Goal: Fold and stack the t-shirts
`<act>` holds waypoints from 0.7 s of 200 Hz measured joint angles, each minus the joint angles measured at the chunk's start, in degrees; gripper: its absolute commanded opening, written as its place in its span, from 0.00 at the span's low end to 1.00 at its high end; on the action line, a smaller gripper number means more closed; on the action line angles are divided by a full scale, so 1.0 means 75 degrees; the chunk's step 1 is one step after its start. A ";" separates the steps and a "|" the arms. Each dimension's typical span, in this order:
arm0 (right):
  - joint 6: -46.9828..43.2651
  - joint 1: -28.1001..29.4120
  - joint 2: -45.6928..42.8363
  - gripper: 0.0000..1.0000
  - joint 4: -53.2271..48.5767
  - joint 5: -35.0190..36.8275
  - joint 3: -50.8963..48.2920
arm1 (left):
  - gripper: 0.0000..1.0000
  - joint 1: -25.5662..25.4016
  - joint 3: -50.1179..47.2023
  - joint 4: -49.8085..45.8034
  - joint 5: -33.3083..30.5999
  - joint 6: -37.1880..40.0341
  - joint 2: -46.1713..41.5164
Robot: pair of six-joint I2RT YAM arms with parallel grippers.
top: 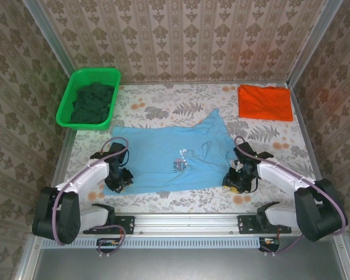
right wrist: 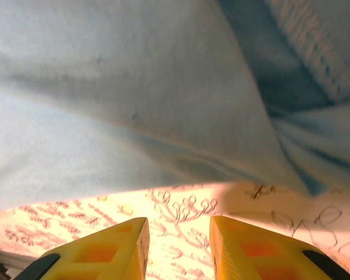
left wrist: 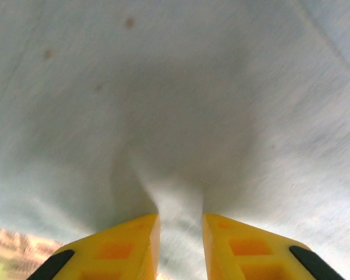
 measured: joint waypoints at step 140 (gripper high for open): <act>-0.0734 -0.0385 0.1032 0.59 0.0679 0.0804 0.3139 | 0.79 0.0111 0.9346 -0.1935 -0.0985 0.2308 0.6452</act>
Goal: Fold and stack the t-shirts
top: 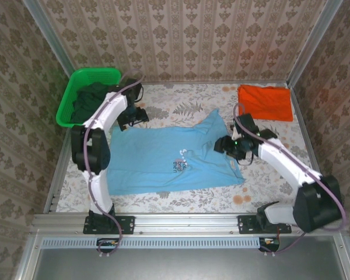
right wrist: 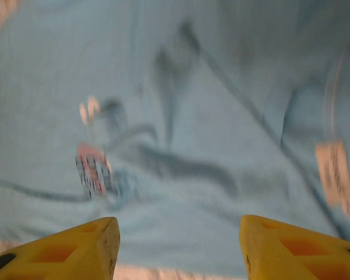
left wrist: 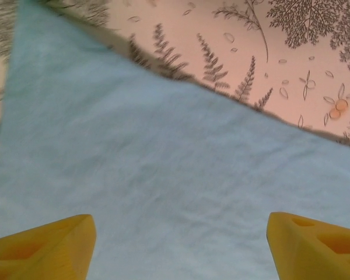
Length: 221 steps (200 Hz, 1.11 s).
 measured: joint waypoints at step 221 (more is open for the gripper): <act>-0.0391 -0.1055 0.9227 0.27 -0.1585 0.1416 1.0273 | 0.70 0.0577 0.2704 0.0315 0.0382 0.0391 0.2830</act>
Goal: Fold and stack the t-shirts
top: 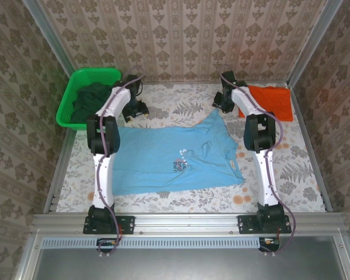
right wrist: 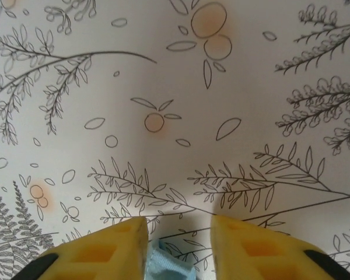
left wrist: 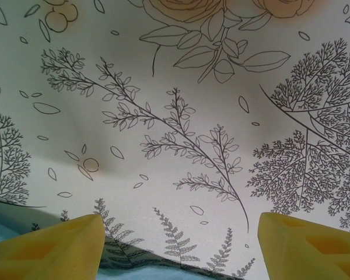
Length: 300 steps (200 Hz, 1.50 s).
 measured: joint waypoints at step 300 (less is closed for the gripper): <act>-0.1186 -0.1958 -0.2014 0.00 -0.0682 -0.0393 -0.1411 | 0.71 0.0015 0.1993 0.0612 0.0755 -0.0175 0.1172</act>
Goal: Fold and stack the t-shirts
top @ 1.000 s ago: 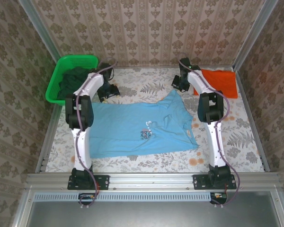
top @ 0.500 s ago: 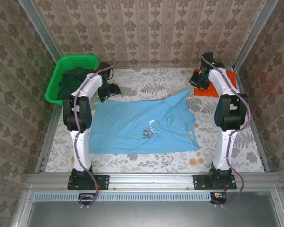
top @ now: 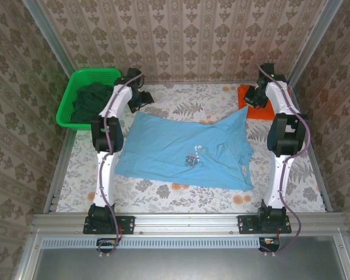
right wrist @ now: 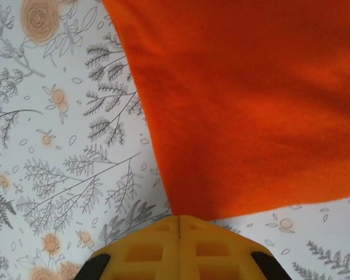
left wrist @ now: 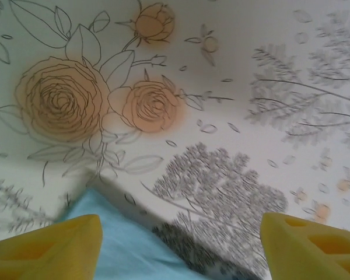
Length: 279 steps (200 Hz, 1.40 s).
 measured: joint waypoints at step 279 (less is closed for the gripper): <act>-0.0251 0.0219 0.0915 0.00 -0.0903 -0.0184 0.1629 | 0.51 -0.0117 0.0434 0.0207 -0.0726 0.2046 0.0627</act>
